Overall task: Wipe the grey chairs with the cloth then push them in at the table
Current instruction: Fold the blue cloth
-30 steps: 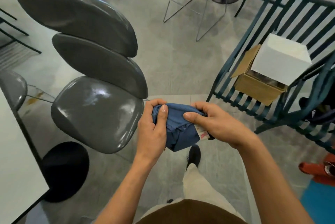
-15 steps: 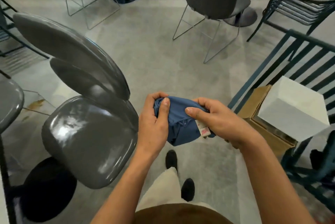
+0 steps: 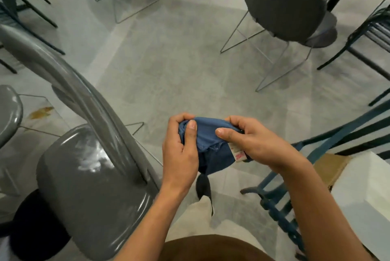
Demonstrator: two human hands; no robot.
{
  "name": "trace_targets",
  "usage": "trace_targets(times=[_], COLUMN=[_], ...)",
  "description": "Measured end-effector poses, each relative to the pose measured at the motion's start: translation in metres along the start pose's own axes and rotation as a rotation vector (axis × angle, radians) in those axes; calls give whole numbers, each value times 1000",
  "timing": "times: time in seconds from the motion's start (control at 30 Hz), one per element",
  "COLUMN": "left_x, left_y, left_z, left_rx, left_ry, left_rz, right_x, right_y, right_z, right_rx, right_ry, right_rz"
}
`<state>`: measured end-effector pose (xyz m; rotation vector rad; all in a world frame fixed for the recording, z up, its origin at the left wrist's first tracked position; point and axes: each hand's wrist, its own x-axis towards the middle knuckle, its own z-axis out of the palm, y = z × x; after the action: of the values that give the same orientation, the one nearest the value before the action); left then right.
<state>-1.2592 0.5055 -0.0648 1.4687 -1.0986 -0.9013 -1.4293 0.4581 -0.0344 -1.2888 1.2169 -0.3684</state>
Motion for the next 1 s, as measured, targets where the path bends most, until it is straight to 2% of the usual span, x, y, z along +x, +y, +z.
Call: trace_targets(times=[0.47, 1.0], left_x=[171, 348], left_y=[16, 7], left_z=[60, 141], left_rx=[30, 37], left_ry=[172, 477], left_rz=[19, -91], right_x=[156, 368], right_y=[-72, -145], right_z=[-108, -230], right_rx=[-49, -195], right_ry=[-90, -481], right_rz=[-108, -99])
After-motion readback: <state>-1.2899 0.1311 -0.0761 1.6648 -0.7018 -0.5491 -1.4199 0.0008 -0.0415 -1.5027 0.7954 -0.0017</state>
